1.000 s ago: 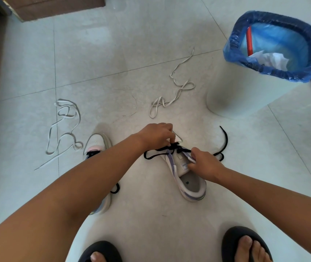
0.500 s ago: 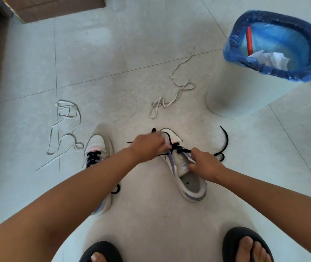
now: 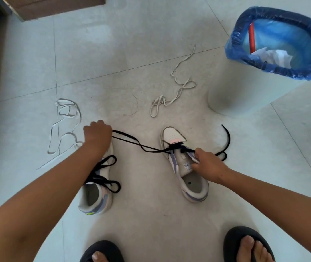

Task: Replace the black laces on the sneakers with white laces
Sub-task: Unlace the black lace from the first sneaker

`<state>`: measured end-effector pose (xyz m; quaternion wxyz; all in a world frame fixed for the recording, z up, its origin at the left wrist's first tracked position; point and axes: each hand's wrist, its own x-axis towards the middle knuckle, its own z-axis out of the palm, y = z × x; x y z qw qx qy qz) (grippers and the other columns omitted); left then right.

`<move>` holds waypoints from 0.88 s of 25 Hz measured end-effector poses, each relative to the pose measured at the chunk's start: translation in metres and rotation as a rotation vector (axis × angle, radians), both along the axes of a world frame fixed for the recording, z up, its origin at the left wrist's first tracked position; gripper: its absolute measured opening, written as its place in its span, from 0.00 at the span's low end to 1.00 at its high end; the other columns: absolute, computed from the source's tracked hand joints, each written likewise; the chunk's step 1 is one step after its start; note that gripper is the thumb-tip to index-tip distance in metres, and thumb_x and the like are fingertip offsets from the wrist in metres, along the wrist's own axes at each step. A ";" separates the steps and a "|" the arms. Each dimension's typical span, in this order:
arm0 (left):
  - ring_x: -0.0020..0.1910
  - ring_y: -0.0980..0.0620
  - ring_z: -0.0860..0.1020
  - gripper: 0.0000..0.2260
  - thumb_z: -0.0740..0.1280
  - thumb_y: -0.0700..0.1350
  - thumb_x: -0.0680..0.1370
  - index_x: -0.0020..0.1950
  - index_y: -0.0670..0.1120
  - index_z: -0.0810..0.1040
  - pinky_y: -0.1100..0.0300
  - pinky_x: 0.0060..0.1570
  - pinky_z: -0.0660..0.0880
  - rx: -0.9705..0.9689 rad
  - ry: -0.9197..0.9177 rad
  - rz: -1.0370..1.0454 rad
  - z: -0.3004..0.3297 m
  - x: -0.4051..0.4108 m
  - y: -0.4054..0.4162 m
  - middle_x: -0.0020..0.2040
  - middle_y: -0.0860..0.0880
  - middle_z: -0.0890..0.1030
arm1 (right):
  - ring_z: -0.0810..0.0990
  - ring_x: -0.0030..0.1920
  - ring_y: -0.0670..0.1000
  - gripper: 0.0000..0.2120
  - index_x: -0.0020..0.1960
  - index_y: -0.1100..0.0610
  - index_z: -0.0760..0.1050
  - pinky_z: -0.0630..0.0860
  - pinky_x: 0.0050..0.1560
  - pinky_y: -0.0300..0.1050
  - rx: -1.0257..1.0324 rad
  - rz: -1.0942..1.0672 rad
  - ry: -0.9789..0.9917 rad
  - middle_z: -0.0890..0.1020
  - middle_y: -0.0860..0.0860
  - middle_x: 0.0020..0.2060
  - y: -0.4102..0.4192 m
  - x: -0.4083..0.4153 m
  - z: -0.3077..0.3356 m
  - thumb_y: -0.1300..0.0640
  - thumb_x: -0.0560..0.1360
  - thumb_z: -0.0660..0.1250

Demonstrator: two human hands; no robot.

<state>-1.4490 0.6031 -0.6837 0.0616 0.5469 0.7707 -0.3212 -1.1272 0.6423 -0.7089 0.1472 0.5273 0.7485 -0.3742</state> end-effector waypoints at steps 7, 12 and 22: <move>0.56 0.46 0.72 0.17 0.57 0.54 0.81 0.61 0.44 0.73 0.58 0.43 0.61 0.085 -0.436 -0.506 -0.019 0.106 0.002 0.59 0.46 0.72 | 0.68 0.34 0.49 0.09 0.43 0.54 0.60 0.60 0.29 0.41 0.009 -0.001 -0.010 0.69 0.48 0.33 -0.001 -0.001 0.002 0.56 0.75 0.61; 0.57 0.46 0.73 0.09 0.57 0.42 0.81 0.57 0.44 0.75 0.55 0.48 0.65 0.008 -0.285 -0.584 -0.023 0.088 0.004 0.57 0.46 0.75 | 0.69 0.36 0.51 0.10 0.43 0.54 0.60 0.60 0.29 0.41 -0.005 -0.014 -0.004 0.69 0.47 0.33 -0.001 0.000 0.003 0.55 0.75 0.62; 0.55 0.45 0.76 0.19 0.58 0.57 0.79 0.56 0.44 0.76 0.55 0.47 0.70 0.024 -0.709 -0.034 0.001 0.110 -0.003 0.54 0.45 0.77 | 0.73 0.33 0.49 0.13 0.41 0.52 0.64 0.69 0.32 0.43 -0.153 -0.093 0.037 0.76 0.50 0.37 0.001 -0.006 0.015 0.43 0.75 0.61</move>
